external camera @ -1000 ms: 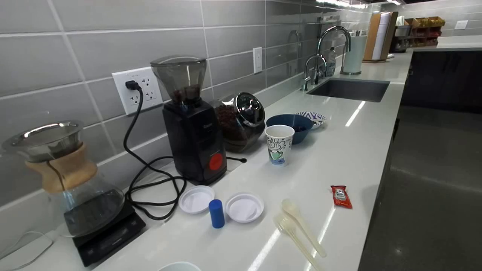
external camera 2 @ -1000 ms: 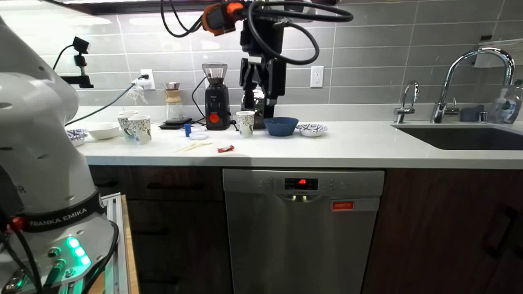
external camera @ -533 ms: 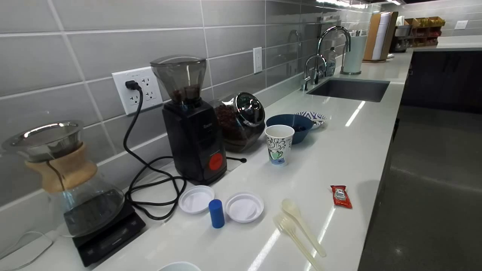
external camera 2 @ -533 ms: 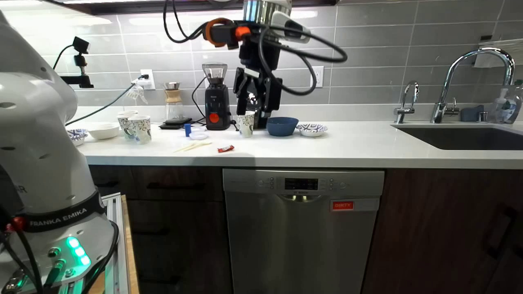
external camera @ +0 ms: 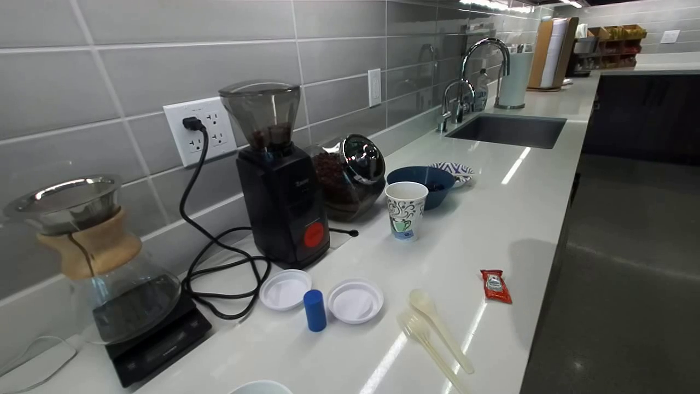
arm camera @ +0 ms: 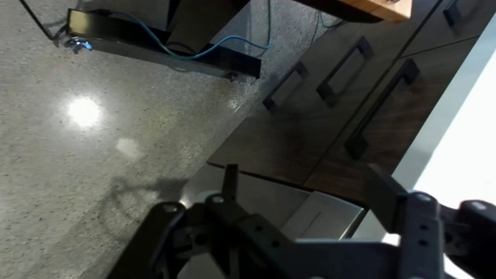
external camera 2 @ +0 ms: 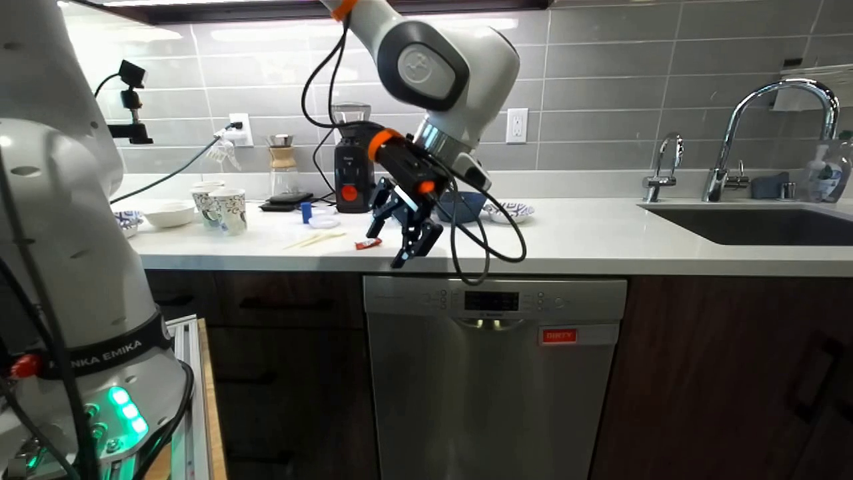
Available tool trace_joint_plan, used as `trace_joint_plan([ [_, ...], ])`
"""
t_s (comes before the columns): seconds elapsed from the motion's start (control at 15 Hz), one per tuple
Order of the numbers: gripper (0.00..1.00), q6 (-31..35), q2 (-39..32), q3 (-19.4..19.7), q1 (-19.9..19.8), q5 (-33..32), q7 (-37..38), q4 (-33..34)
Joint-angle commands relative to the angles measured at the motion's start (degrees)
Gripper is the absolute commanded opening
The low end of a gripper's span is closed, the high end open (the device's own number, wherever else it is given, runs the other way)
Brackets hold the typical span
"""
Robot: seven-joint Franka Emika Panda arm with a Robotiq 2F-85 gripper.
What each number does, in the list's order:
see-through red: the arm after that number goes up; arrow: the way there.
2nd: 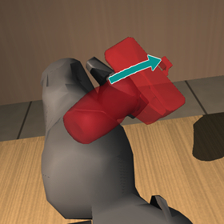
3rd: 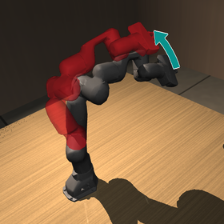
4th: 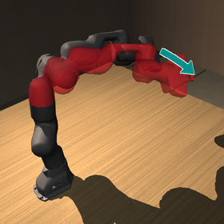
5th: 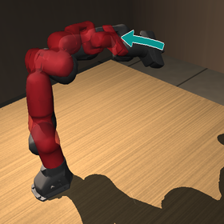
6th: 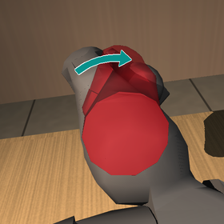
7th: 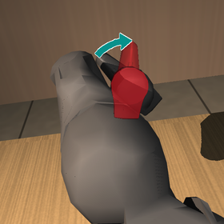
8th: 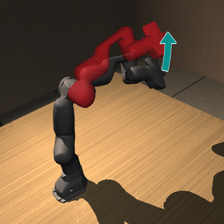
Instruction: Press a button on the dishwasher
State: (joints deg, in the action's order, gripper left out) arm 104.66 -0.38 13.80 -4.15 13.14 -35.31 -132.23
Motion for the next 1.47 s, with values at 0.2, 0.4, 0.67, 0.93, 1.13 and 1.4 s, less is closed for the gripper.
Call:
trace_joint_plan([
  [0.2,0.30,-5.9,-15.9,-3.9,-5.7,5.1,-17.6,12.3],
  [0.4,0.10,-12.2,-22.6,-5.3,-9.2,5.3,-22.1,19.2],
  [0.67,0.10,-9.9,-21.4,-5.8,-9.8,3.7,-20.9,17.1],
  [0.93,0.01,-8.1,-23.8,-6.6,-9.7,4.0,-21.6,19.1],
  [1.13,0.00,-7.8,-28.4,-8.4,-10.4,7.6,-21.5,21.7],
  [1.4,0.00,-4.0,-33.5,-10.7,-10.9,11.3,-21.0,24.2],
])
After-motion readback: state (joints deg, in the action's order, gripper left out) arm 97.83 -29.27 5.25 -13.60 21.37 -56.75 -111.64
